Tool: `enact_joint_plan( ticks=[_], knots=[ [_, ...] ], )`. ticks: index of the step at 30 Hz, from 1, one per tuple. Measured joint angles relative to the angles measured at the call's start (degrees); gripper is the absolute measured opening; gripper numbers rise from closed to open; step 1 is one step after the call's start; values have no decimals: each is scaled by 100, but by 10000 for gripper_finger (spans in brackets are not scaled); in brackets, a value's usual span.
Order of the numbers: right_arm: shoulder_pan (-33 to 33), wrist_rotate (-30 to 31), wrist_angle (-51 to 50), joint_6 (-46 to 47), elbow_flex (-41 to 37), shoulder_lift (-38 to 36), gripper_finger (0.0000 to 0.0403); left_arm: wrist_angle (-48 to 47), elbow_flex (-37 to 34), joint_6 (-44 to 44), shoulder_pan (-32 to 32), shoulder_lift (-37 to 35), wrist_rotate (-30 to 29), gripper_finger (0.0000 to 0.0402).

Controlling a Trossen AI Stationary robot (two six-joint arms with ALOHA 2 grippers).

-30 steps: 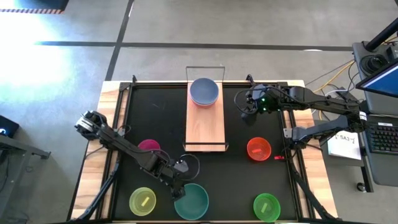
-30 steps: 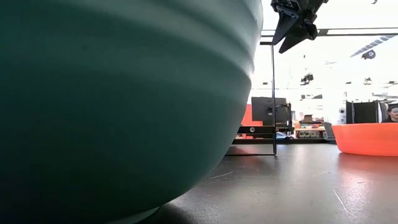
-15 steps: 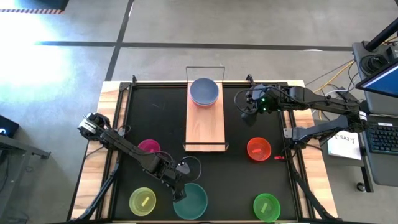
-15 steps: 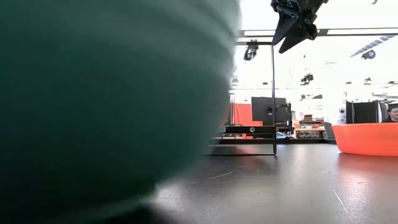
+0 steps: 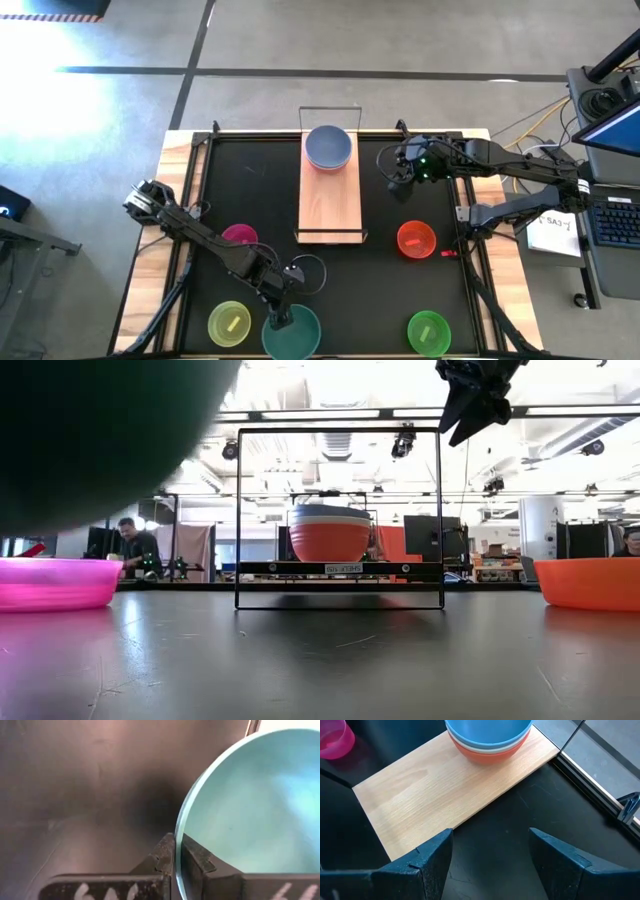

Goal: Place and stack bowls onto a shelf
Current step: Stack the large green bowl on top of the large blue bowl on the shelf

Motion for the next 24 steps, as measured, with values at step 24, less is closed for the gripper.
enact_joint_plan(
  ticks=[24],
  knots=[
    [0, -93, 192, -2, 0, 0, 244, -5795, 4718, -107, 412, -79, -3371, 0]
  ],
)
